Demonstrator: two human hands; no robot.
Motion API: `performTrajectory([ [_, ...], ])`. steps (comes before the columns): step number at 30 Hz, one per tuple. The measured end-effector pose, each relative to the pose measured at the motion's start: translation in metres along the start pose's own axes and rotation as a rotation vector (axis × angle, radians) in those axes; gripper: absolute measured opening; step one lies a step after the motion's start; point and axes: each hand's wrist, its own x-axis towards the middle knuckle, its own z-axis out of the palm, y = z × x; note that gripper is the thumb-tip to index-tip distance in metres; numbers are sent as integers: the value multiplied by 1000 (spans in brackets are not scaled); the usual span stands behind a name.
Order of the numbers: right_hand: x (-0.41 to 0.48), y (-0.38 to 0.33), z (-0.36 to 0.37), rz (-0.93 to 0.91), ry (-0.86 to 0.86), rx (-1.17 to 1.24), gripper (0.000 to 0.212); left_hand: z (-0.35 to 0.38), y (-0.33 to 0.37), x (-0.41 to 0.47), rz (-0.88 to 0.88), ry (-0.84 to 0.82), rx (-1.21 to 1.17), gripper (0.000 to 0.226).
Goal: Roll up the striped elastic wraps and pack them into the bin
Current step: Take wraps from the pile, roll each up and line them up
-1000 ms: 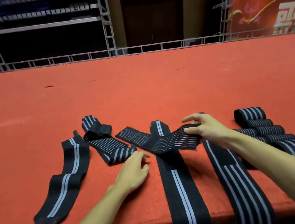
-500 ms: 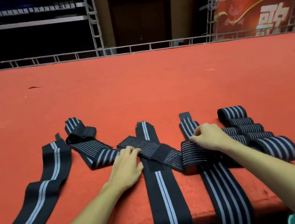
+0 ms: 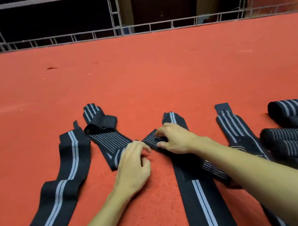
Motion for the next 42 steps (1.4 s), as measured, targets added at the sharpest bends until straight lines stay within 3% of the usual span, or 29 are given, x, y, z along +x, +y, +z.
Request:
performTrajectory([
  [5,21,-2,20,-37,-71,-198,61,0,-5,7,-214,9,-126,23],
  [8,23,-4,20,-78,-49,-266,46,3,-10,8,-284,-64,-39,21],
  [13,20,-11,8,-67,26,-366,32,4,-8,5,-247,-83,66,21],
  [20,-13,7,-38,206,347,132,52,2,4,4,-225,-100,255,17],
  [25,-43,15,-72,267,404,388,18,-4,17,15,-305,-292,311,30],
  [29,-59,11,-99,232,500,484,17,-13,47,35,-327,-413,-4,50],
  [34,-87,-12,-135,203,579,943,10,-24,112,40,-356,-499,-637,80],
  [36,-104,-22,-150,220,567,1100,10,-26,132,39,-290,-523,-715,68],
  [39,-127,-32,-171,231,574,1224,9,-36,164,33,-212,-511,-740,23],
  [42,-147,-41,-191,251,630,1268,5,-53,190,26,-217,-538,-904,17],
])
